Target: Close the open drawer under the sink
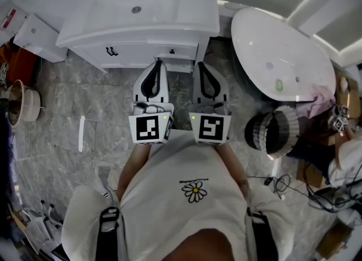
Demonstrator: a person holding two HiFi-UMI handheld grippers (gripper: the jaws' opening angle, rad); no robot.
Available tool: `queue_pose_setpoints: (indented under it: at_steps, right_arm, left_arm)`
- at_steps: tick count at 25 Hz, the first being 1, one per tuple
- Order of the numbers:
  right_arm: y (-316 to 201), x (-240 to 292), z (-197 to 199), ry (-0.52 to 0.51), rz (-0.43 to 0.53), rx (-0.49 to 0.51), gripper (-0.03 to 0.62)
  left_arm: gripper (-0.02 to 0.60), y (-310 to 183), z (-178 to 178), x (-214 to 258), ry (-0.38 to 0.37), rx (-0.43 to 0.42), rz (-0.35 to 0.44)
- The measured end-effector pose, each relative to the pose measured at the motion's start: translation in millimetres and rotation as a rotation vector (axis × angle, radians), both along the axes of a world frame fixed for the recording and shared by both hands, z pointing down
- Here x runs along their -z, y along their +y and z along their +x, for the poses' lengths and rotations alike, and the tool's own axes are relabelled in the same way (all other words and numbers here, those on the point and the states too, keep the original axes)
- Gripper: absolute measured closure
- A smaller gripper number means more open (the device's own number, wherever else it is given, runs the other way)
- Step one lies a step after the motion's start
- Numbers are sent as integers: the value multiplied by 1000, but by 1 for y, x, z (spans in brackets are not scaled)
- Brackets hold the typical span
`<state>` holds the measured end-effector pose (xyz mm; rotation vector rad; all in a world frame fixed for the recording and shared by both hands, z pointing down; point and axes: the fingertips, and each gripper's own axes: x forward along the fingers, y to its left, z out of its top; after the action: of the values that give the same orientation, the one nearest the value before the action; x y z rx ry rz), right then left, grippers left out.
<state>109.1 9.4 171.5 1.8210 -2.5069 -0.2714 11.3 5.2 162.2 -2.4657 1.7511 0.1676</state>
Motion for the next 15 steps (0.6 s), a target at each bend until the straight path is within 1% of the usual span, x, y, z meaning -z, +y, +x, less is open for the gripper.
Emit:
queue_pose_setpoints:
  at_steps: [2,6,10,15]
  right_arm:
    - [3,-1,4,10,-4,6,565]
    - [12,-4,7,20,4,40,565]
    - [16,-5,3,26,9,72,565]
    - [15,-5,5,18,3,75,565]
  left_arm:
    - [560,3,5,2,4,8,15]
    - [560,16,14,10,5,37,72]
    - [560,22,15,9,5,55,64]
    - [560,23,11,8,-6,75,58]
